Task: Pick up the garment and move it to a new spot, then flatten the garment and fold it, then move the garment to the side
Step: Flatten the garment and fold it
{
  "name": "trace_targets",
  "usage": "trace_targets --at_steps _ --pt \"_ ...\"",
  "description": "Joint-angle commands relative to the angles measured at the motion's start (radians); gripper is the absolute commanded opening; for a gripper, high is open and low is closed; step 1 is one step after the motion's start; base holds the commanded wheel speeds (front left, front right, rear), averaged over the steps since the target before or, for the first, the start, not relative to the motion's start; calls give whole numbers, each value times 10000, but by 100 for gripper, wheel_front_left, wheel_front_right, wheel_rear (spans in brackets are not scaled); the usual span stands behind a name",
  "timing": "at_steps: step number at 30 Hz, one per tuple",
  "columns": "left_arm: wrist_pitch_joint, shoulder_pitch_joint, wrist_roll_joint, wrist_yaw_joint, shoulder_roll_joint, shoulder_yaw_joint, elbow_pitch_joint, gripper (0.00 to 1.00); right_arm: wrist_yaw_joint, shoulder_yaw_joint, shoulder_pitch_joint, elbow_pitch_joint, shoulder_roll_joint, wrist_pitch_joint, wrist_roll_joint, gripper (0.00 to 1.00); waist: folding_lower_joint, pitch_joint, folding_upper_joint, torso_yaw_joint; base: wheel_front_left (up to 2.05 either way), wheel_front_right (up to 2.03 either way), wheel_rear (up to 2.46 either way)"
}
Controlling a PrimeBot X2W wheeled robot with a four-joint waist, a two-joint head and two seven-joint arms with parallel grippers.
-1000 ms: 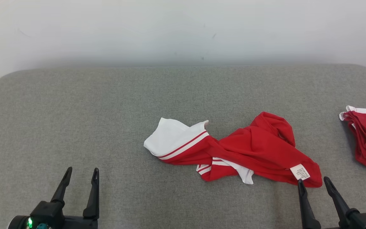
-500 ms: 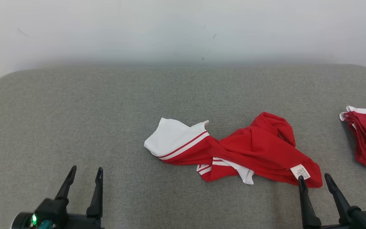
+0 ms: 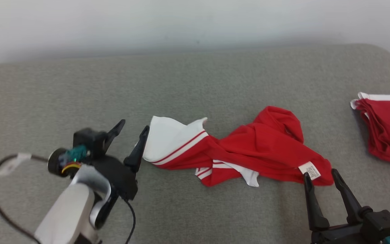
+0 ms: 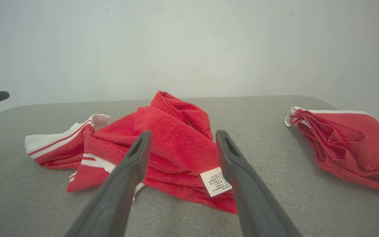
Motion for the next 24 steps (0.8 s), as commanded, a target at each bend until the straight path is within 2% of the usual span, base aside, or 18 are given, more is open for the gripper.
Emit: trace_targets --at_steps 1,4,5,7,20,21,22,23,24 --pt "179 -430 -134 -183 -51 -30 514 100 -11 32 -130 43 -3 -91 85 100 -1 596 0 -587 0 0 0" --pt "562 -1285 -467 -523 -179 -89 1820 100 -11 113 -297 170 50 -236 135 100 -1 961 0 -908 0 0 0" --pt "771 -1787 -587 -703 -227 -148 2653 100 -12 153 -378 254 79 -313 159 100 -1 1173 0 -1087 0 0 0" --pt "896 -2242 -761 -828 -260 -211 3370 100 -12 190 -478 322 102 -383 172 100 -1 1335 0 -1227 0 0 0" --pt "1001 -3978 -1550 -1020 -348 -984 6307 100 -12 230 -895 692 152 -601 180 100 -1 1875 0 -1570 0 0 0" --pt "1118 -4035 -1685 -1024 -376 -1131 6390 69 -12 188 -896 717 146 -609 191 100 -1 1887 0 -1556 0 0 0" --pt "1218 -4081 -1803 -1025 -397 -1308 6444 55 -12 142 -906 750 148 -617 194 100 -1 1897 0 -1538 0 0 0" --pt "1338 -4095 -1911 -1027 -419 -1492 6460 0 -12 88 -915 784 156 -621 195 100 -1 1894 0 -1520 0 0 0" --pt "1451 -4115 -2034 -1028 -401 -1673 6449 0 -12 8 -927 799 167 -629 207 100 -1 1890 0 -1500 0 0 0"
